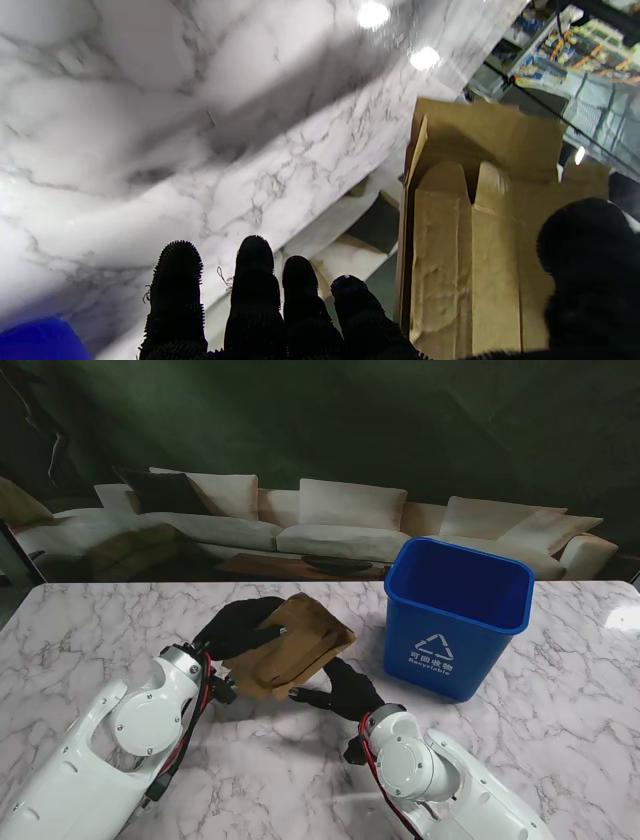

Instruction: Fold the flattened cardboard along its creases and drop it into the bin

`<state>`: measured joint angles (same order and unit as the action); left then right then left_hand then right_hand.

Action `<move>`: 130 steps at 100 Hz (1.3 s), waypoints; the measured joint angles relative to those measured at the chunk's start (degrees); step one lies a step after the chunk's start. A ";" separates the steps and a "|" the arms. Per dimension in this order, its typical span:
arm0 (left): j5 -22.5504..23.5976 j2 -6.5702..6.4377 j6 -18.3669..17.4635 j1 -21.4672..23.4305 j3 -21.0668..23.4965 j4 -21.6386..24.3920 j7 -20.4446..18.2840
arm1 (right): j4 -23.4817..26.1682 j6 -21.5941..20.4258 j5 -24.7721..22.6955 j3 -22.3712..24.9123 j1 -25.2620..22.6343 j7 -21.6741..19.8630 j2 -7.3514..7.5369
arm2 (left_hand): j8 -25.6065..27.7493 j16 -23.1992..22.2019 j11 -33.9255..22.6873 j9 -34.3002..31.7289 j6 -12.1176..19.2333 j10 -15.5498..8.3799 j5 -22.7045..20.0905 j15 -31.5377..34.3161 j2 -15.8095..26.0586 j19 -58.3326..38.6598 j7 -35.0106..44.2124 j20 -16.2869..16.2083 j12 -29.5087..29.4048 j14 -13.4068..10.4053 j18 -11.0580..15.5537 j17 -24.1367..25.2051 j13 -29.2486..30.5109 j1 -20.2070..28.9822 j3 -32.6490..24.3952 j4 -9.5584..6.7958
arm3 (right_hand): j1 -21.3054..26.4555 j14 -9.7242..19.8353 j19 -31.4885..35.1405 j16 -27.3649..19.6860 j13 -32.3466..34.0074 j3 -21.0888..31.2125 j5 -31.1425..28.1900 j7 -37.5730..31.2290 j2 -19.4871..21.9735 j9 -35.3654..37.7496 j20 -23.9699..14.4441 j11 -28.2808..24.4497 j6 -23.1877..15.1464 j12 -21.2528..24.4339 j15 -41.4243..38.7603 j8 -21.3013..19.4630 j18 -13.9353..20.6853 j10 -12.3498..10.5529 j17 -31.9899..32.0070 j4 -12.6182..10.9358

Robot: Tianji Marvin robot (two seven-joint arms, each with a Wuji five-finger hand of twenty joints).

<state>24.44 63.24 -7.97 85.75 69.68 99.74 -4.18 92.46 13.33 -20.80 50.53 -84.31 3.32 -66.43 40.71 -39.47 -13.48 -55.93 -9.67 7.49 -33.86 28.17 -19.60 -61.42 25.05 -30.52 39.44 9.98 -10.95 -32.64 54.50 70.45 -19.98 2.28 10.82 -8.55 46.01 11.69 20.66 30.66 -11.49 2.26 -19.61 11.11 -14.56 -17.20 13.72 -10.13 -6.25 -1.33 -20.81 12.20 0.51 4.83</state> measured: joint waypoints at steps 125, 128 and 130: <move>-1.95 0.27 -0.02 -3.01 -1.81 -5.33 0.05 | 0.04 -14.21 8.84 2.72 -3.64 14.43 -4.23 | -2.10 1.29 -0.01 0.21 -1.68 -0.60 0.15 0.00 0.18 0.00 -0.19 0.00 0.01 -0.26 -0.01 2.10 -1.61 -3.71 5.51 3.60 | 36.23 8.02 18.57 6.44 31.02 -2.24 -9.45 -55.34 7.04 43.91 -4.18 -25.62 -14.43 -12.92 -19.04 -20.36 2.19 -13.91 -21.59 4.67; -2.07 0.27 -0.02 -3.09 -1.84 -5.60 -0.02 | 0.04 -14.66 8.93 2.72 -3.69 14.78 -4.24 | -2.11 1.29 -0.01 0.86 -1.71 -0.63 0.15 0.00 0.57 0.00 -0.46 0.00 -0.45 -0.26 -0.02 2.87 -2.67 -3.77 6.46 3.61 | 36.23 8.00 19.72 7.17 33.03 -1.27 -10.71 -55.25 6.47 44.88 -4.92 -25.62 -12.72 -12.92 -19.48 -20.05 2.56 -12.83 -23.60 4.71; -2.20 0.27 -0.02 -3.15 -1.87 -5.77 -0.05 | 0.04 -14.88 8.97 2.71 -3.71 14.94 -4.25 | -2.14 1.29 -0.01 0.88 -1.72 -0.64 0.15 0.00 0.65 0.00 -0.56 0.00 -0.66 -0.26 -0.02 3.49 -2.68 -3.77 7.01 3.61 | 36.23 7.78 20.48 7.52 33.91 -0.81 -11.51 -55.17 6.44 45.60 -5.55 -25.62 -11.74 -12.92 -19.61 -20.03 3.10 -12.23 -25.16 4.72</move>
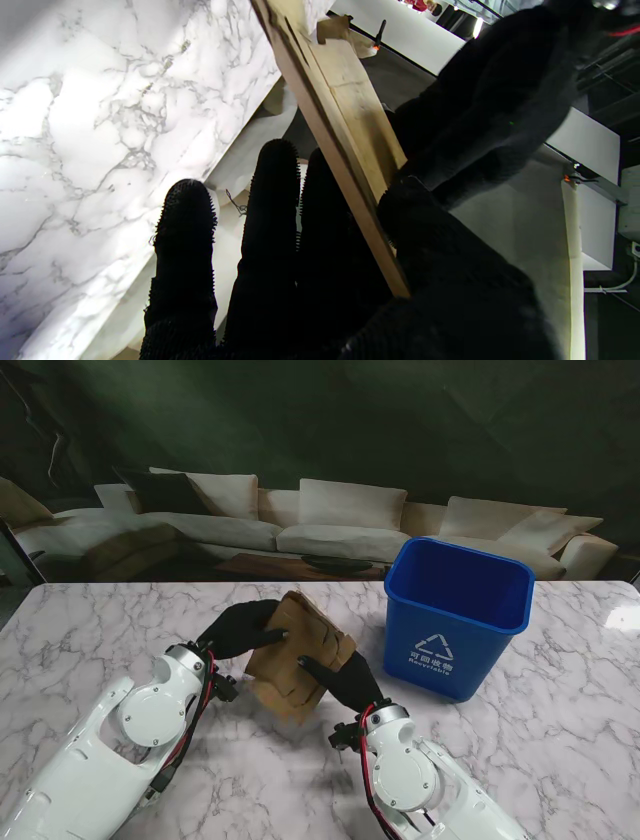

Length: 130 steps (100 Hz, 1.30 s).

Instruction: Fold the flattened cardboard along its creases and drop it into the bin

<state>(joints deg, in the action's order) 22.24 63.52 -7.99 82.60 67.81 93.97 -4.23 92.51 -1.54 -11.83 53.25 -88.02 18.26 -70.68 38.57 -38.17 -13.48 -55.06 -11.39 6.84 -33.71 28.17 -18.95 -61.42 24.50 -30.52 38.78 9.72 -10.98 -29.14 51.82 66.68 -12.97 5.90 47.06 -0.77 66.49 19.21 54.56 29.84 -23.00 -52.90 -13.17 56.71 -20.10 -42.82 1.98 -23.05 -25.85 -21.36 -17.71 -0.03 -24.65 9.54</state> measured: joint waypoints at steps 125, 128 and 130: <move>-1.20 0.34 9.28 3.76 2.54 -0.75 0.98 | 6.66 -9.73 -21.40 16.47 8.78 -5.03 3.32 | -3.22 -8.58 -2.21 20.10 -1.06 6.55 2.82 -1.38 14.72 5.58 -12.80 -10.58 -7.87 6.82 -9.82 21.00 -21.63 -5.41 14.65 -4.26 | -2.45 -2.83 4.58 5.97 11.50 10.23 -12.85 -0.11 -6.96 4.86 -2.57 -3.86 -4.76 -5.49 -3.34 -6.52 2.80 2.88 -16.10 4.06; -1.26 0.34 9.30 3.75 2.37 -0.93 0.89 | 6.95 -10.01 -21.40 17.45 9.14 -5.59 3.41 | -3.02 -6.48 -0.83 20.17 -1.06 6.56 2.82 -3.11 14.72 6.57 -12.80 -10.39 -8.85 6.86 -9.82 21.33 -21.65 -5.41 14.65 -4.26 | -2.45 -2.81 4.58 5.97 11.51 10.22 -12.85 -0.11 -6.96 4.86 -2.57 -3.86 -4.77 -5.49 -3.34 -6.55 2.82 2.87 -16.11 4.06; -1.31 0.34 9.30 3.73 2.26 -1.04 0.86 | 7.17 -10.13 -21.39 18.08 9.32 -5.98 3.45 | -2.95 -5.19 -0.07 20.19 -1.06 6.56 2.82 -4.16 14.72 7.28 -12.80 -9.85 -9.84 6.98 -9.82 21.64 -21.67 -5.41 14.64 -4.26 | -2.46 -2.80 4.58 5.98 11.51 10.22 -12.85 -0.12 -6.96 4.86 -2.57 -3.86 -4.77 -5.49 -3.34 -6.58 2.83 2.86 -16.11 4.06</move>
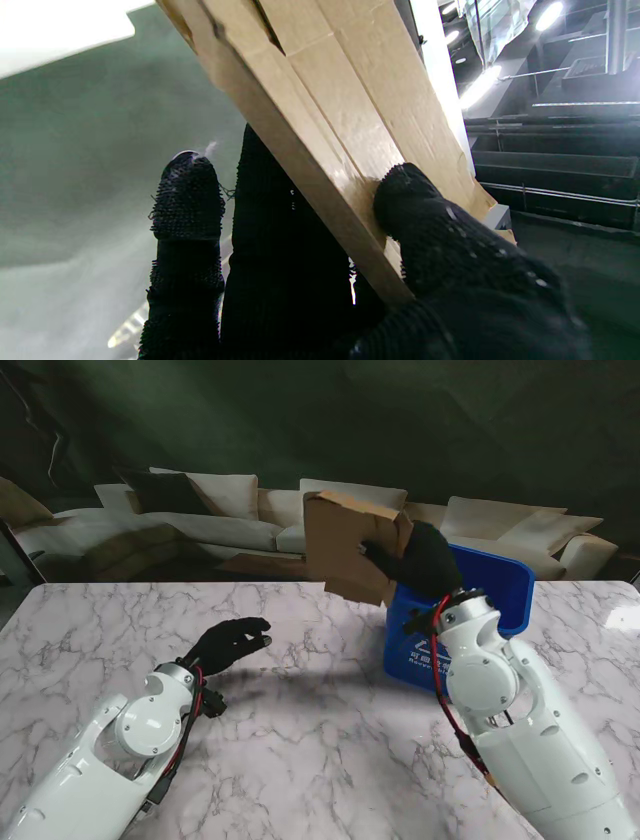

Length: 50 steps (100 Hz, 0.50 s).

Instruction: Fold the flattened cardboard along its creases and drop it into the bin

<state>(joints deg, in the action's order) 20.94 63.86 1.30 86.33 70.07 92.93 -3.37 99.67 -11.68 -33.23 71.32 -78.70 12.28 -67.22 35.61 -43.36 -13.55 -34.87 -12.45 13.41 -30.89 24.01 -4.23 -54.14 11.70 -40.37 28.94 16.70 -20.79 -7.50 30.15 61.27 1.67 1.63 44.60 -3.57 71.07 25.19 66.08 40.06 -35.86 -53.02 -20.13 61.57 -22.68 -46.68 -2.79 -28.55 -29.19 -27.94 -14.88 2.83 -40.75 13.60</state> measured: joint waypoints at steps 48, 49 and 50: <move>-0.67 0.06 0.88 0.11 -0.47 0.06 -0.79 | 2.72 -3.26 0.38 15.97 1.05 -10.53 2.77 | 0.10 12.24 4.98 0.12 -0.03 0.03 -0.01 -8.72 0.63 15.28 0.00 8.38 -6.06 0.42 0.00 3.58 -2.95 0.00 -0.04 -0.01 | -0.05 0.07 0.00 0.08 0.06 -0.58 -0.01 0.00 -0.01 0.00 0.00 0.00 -0.83 0.00 0.51 -0.18 0.62 -0.47 0.63 0.00; -0.67 0.06 0.89 0.14 -0.45 0.12 -0.82 | 2.72 -3.33 0.36 16.18 1.00 -10.61 2.83 | 0.10 12.25 4.98 0.12 -0.03 0.03 -0.01 -8.72 0.63 15.29 0.00 8.38 -6.06 0.43 0.00 3.59 -2.95 0.00 -0.04 -0.01 | -0.05 0.07 0.00 0.08 0.06 -0.58 -0.01 0.00 -0.01 0.00 0.00 0.00 -0.84 0.00 0.52 -0.18 0.61 -0.47 0.63 0.00; -0.66 0.06 0.90 0.18 -0.43 0.18 -0.85 | 2.71 -3.41 0.34 16.41 0.95 -10.66 2.89 | 0.10 12.25 4.99 0.12 -0.03 0.03 -0.01 -8.72 0.63 15.30 0.00 8.38 -6.06 0.43 0.00 3.60 -2.95 0.00 -0.04 -0.01 | -0.05 0.07 0.00 0.08 0.06 -0.58 -0.01 0.00 -0.01 0.00 0.00 0.00 -0.84 0.00 0.52 -0.18 0.61 -0.47 0.63 0.00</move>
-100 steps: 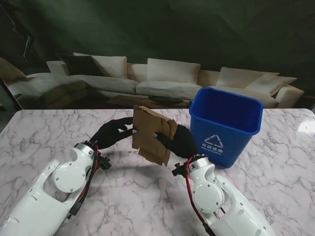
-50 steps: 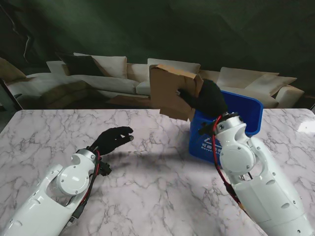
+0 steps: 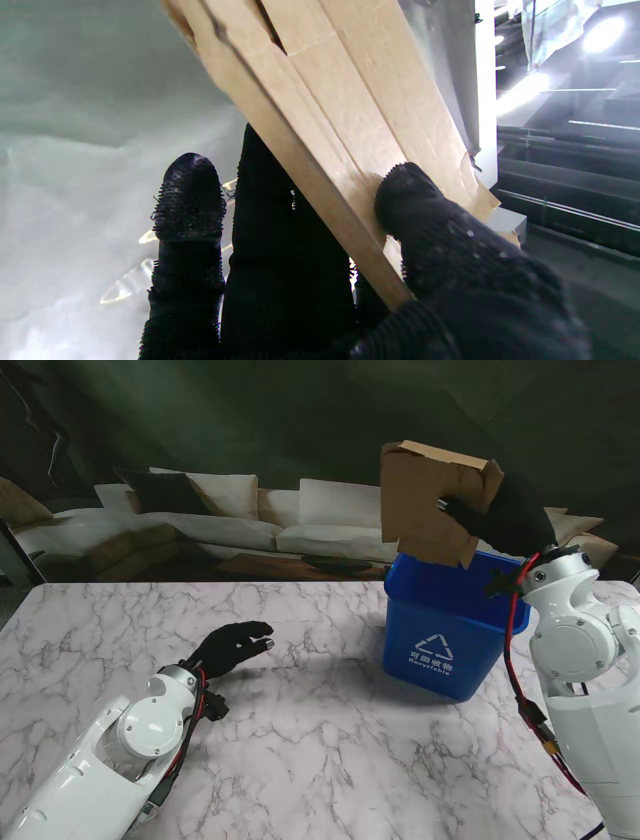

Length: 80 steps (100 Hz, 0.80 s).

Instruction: Fold the flattened cardboard along its creases and drop it into the bin

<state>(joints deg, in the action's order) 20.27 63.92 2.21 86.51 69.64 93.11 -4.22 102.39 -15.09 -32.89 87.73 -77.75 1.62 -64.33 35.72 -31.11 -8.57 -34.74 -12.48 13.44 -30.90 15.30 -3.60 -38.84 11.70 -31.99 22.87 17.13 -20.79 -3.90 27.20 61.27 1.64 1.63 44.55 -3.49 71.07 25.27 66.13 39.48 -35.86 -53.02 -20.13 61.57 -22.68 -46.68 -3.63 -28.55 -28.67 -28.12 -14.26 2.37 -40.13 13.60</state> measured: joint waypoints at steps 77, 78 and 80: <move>-0.49 -0.04 1.04 0.44 -0.30 0.91 -0.71 | -12.70 0.12 -5.45 1.53 0.66 -5.91 2.68 | 0.03 0.01 0.68 0.00 -0.01 0.00 0.00 -0.01 0.00 0.84 0.00 0.00 -0.01 0.03 0.00 0.07 -0.65 0.00 -0.01 0.00 | 0.12 0.24 -4.96 -0.05 -9.90 -1.41 2.12 0.79 0.00 -7.46 -3.74 13.89 -8.58 2.94 7.08 5.71 -1.62 -3.29 14.22 0.00; -0.51 -0.04 1.04 0.43 -0.30 0.90 -0.71 | -12.87 0.21 -5.68 1.45 0.72 -5.92 2.70 | 0.03 0.01 0.68 0.00 -0.01 0.00 0.00 -0.01 0.00 1.03 0.00 0.00 -0.01 0.03 0.00 0.07 -0.65 0.00 -0.01 0.00 | 0.12 0.31 -4.99 -0.09 -10.16 -1.42 2.35 0.77 0.00 -7.74 -3.80 14.21 -8.81 2.95 7.21 5.78 -1.68 -3.33 14.61 0.00; -0.55 -0.04 1.04 0.41 -0.32 0.88 -0.71 | -13.22 0.41 -5.91 1.28 0.84 -5.93 2.75 | 0.03 0.01 0.68 0.00 -0.01 0.00 0.00 -0.01 0.00 1.35 0.00 0.00 -0.01 0.03 0.00 0.12 -0.65 0.00 -0.01 0.00 | 0.16 0.59 -5.43 -0.22 -10.97 -1.94 3.09 0.68 0.00 -9.06 -3.85 14.86 -9.57 3.13 7.80 5.81 -1.89 -3.58 15.40 -0.26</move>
<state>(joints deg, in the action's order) 19.72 63.88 3.24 86.92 69.32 94.00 -4.93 89.17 -14.68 -38.80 89.00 -76.91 -4.31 -61.58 35.74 -31.10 -7.89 -34.74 -12.49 13.44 -30.90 15.29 -3.60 -37.49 11.70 -31.99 22.86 17.16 -20.79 -3.78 26.55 61.27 1.63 1.63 44.71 -2.91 65.64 25.05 55.16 37.54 -32.77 -52.35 -20.13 52.52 -26.53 -31.82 -13.20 -25.42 -20.86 -22.31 -16.16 -1.21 -24.73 13.34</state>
